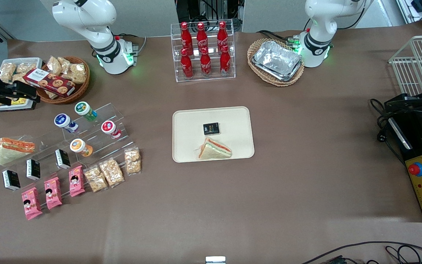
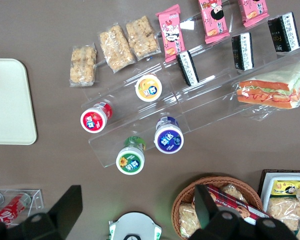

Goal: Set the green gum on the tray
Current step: 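Move the right gripper from rest toward the acrylic gum stand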

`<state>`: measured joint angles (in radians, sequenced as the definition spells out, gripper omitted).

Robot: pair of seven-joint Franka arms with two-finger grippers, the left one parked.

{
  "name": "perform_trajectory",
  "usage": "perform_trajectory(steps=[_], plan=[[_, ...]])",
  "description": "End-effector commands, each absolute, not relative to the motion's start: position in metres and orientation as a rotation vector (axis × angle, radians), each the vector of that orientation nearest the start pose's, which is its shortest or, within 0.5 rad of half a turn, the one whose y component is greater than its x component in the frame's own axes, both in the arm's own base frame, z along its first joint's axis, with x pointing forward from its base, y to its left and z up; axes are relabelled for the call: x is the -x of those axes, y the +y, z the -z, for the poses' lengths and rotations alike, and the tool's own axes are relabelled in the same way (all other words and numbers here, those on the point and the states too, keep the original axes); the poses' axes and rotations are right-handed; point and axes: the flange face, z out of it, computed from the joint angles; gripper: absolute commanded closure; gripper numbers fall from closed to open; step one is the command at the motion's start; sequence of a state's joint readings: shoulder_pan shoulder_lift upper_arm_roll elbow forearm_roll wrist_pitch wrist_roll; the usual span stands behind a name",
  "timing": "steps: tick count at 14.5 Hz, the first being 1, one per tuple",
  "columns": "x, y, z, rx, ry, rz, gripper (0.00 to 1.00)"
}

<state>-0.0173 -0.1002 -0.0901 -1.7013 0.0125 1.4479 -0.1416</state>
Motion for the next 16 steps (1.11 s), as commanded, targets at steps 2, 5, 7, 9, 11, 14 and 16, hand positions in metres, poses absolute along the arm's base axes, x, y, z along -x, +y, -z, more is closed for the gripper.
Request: perform_trajectory(steps=[2, 5, 7, 9, 11, 14, 16], plan=[[-0.510, -0.054, -0.617, 3.107, -0.064, -0.185, 0.00], [-0.510, -0.053, -0.617, 3.102, -0.069, -0.184, 0.00], [-0.511, -0.052, -0.615, 3.101, -0.073, -0.181, 0.00], [-0.507, -0.042, -0.618, 3.103, -0.100, -0.189, 0.00], [-0.499, -0.033, -0.621, 3.103, -0.112, -0.187, 0.00], [-0.471, -0.024, -0.618, 3.102, -0.129, -0.190, 0.00], [-0.451, -0.022, -0.616, 3.104, -0.135, -0.169, 0.00]])
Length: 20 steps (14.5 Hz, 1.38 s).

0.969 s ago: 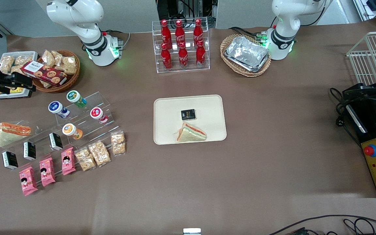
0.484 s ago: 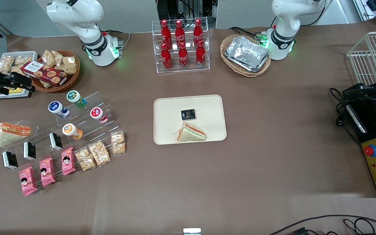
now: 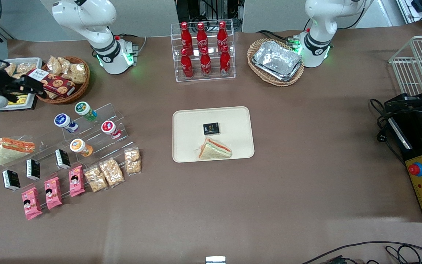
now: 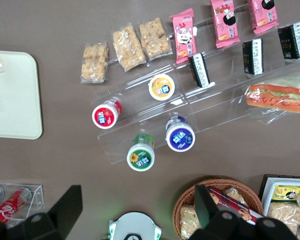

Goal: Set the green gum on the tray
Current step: 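Move the right gripper from rest toward the acrylic gum stand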

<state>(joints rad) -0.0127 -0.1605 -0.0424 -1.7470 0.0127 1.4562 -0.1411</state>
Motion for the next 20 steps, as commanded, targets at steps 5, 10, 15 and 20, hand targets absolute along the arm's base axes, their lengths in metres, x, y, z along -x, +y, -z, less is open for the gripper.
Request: perform_trajectory(steps=[5, 10, 15, 20], plan=[[-0.399, -0.012, -0.605, 3.112, -0.165, -0.096, 0.00], [-0.381, -0.009, -0.589, 3.117, -0.171, -0.055, 0.00], [-0.385, -0.010, -0.579, 3.119, -0.169, -0.046, 0.00], [-0.392, -0.012, -0.544, 3.123, -0.166, -0.023, 0.00]])
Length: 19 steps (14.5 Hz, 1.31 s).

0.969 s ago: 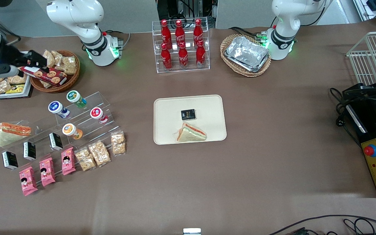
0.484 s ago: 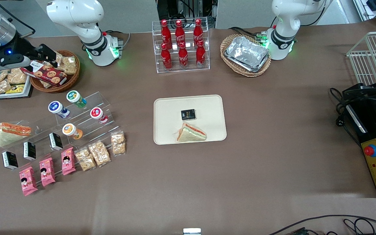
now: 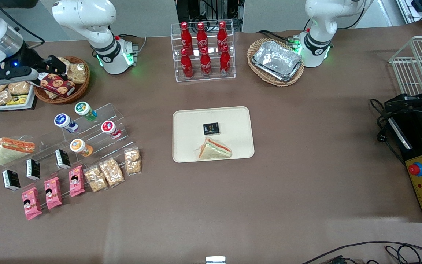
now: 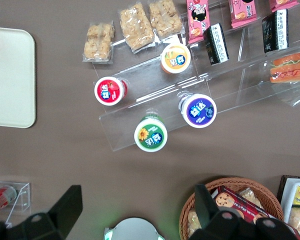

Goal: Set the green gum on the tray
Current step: 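Lower the right gripper over the green-labelled gum bottle and close on it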

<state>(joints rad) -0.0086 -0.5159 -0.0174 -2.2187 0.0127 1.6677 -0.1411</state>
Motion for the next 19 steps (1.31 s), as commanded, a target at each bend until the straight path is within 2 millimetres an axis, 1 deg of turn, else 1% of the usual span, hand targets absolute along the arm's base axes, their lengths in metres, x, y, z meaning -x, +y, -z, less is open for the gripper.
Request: perform_trajectory(steps=[1, 3, 5, 6, 9, 12, 15, 19], plan=[[-0.393, -0.012, -0.533, 3.125, -0.169, -0.013, 0.00], [-0.399, -0.013, -0.514, 3.127, -0.167, -0.016, 0.00], [-0.410, -0.015, -0.494, 3.127, -0.157, -0.037, 0.00], [-0.414, -0.015, -0.481, 3.127, -0.157, -0.044, 0.00], [-0.418, -0.016, -0.443, 3.126, -0.152, -0.064, 0.00], [-0.417, -0.016, -0.411, 3.126, -0.151, -0.073, 0.00], [-0.417, -0.016, -0.395, 3.124, -0.149, -0.095, 0.00], [-0.417, -0.016, -0.387, 3.123, -0.146, -0.119, 0.00]])
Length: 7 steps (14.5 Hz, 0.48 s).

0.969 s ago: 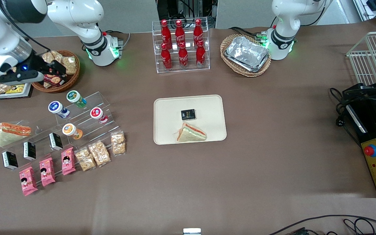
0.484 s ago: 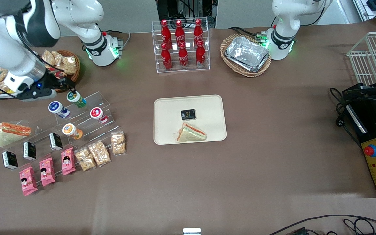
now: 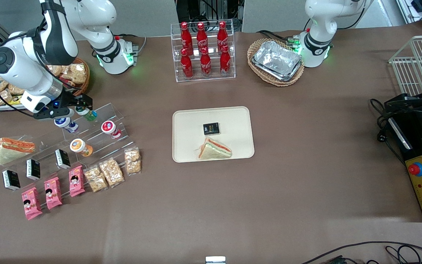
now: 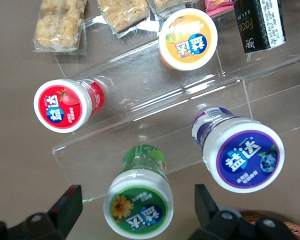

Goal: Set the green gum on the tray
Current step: 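Lower the right gripper over the green-labelled gum bottle and close on it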

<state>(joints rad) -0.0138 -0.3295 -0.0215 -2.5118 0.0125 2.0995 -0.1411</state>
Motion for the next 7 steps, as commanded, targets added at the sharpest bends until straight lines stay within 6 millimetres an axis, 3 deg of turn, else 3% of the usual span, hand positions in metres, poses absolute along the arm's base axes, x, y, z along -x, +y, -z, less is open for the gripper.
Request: perform_trajectory(steps=[1, 7], plan=[[-0.4175, -0.0159, -0.3863, 3.123, -0.146, -0.119, 0.00], [-0.4168, -0.0146, -0.3811, 3.123, -0.148, -0.126, 0.00]])
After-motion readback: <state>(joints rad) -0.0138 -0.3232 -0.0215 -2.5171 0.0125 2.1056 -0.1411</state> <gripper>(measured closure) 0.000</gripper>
